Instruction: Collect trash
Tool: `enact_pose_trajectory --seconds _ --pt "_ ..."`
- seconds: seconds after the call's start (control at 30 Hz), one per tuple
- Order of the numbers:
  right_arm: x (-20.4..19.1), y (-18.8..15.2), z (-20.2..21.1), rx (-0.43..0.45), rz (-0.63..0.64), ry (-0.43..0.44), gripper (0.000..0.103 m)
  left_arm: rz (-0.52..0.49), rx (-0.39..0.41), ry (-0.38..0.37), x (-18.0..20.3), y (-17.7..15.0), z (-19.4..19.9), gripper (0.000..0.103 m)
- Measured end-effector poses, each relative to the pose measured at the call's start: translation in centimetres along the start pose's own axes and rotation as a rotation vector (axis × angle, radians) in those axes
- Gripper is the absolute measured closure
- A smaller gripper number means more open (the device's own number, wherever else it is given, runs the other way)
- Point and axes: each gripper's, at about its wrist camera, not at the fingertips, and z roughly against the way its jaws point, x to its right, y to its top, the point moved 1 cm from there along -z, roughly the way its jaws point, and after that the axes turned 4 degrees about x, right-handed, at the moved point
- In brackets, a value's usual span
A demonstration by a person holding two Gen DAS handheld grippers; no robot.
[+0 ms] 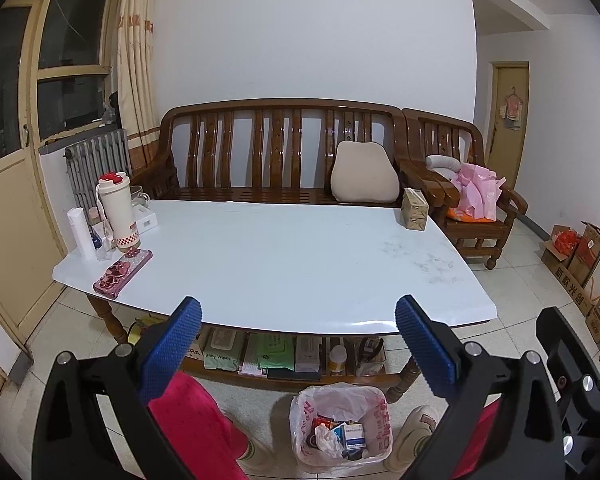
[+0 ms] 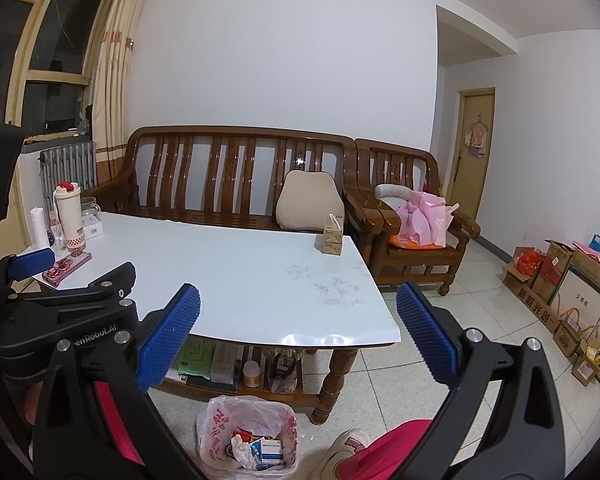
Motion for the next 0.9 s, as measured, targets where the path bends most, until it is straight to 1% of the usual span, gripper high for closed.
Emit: enact_pose_trajectory --seconds 0.37,0.9 --pt "0.01 0.04 -0.36 -0.018 0.006 -0.005 0.007 -0.009 0.002 0.015 0.10 -0.18 0.03 0.008" --pt "0.09 -0.05 -0.55 -0.032 0.006 -0.005 0.007 -0.005 -0.015 0.008 -0.01 -0.36 -0.52 0.008"
